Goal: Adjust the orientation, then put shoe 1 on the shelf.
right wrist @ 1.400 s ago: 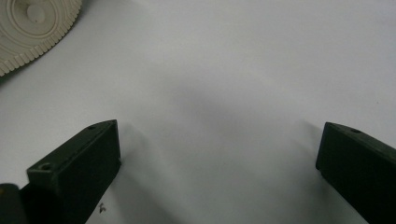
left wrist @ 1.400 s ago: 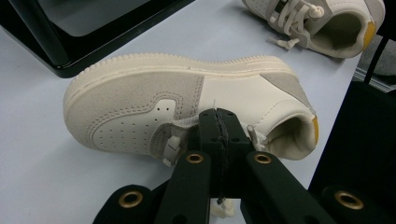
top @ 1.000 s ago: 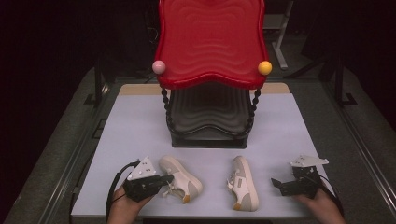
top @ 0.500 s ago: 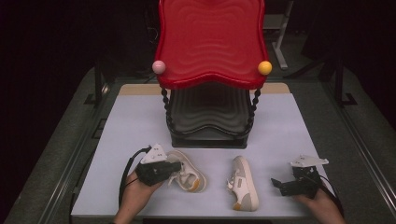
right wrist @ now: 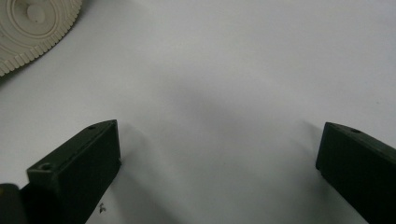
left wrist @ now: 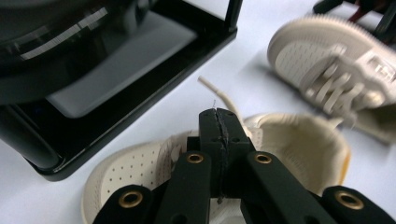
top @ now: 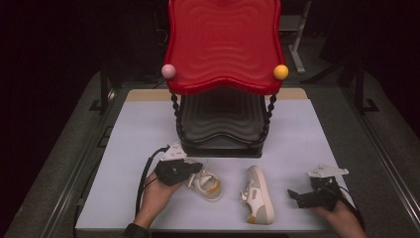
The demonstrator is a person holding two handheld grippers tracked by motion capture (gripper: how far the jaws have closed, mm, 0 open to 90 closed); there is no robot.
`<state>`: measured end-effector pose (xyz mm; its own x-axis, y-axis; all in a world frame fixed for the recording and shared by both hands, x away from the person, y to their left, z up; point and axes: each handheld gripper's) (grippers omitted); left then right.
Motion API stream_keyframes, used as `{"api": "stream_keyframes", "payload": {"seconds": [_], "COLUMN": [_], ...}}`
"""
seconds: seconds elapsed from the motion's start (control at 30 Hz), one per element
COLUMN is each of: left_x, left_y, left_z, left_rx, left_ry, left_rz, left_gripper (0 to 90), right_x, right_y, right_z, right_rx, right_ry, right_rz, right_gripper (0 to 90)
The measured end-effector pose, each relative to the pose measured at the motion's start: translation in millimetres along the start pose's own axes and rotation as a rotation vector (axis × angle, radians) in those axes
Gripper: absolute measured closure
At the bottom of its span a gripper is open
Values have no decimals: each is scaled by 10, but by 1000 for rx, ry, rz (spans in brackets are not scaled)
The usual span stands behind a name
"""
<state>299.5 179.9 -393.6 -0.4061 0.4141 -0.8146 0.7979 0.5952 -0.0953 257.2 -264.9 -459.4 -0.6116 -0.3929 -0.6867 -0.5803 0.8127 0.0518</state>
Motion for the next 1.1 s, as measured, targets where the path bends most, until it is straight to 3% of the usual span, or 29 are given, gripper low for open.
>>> {"api": "stream_keyframes", "payload": {"seconds": [0.03,0.13,0.27,0.37,0.6,0.83,1.1], "left_x": [-41,-90,-106,-96,-5,56,98], "left_y": [-22,-76,-154,-289,-428,-491,-531], "left_z": [-59,-121,-114,-39,130,206,185], "left_rx": [18,51,92,111,122,124,110], "left_ry": [-25,-49,-48,-26,19,52,73], "left_rz": [-21,-34,-36,-12,8,26,44], "left_gripper": [857,815,776,753,647,645,654], "right_x": [0,0,0,1,1,0,1], "right_y": [0,0,0,1,0,0,0], "right_z": [0,0,0,0,0,0,0], "right_rx": [0,0,0,1,0,0,0], "right_ry": [0,1,0,-1,-1,0,-1], "right_rz": [0,0,0,-1,-1,0,-1], "right_gripper": [0,0,0,0,0,0,0]}}
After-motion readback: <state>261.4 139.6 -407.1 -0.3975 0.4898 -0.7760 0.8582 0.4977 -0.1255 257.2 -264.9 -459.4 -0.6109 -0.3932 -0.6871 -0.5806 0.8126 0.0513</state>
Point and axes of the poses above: each handheld gripper's, and its own axes: z roughly forward along the jaws, x roughly out of its underside, y roughly to its left, and after that the axes turned 3 degrees about -x, right-handed
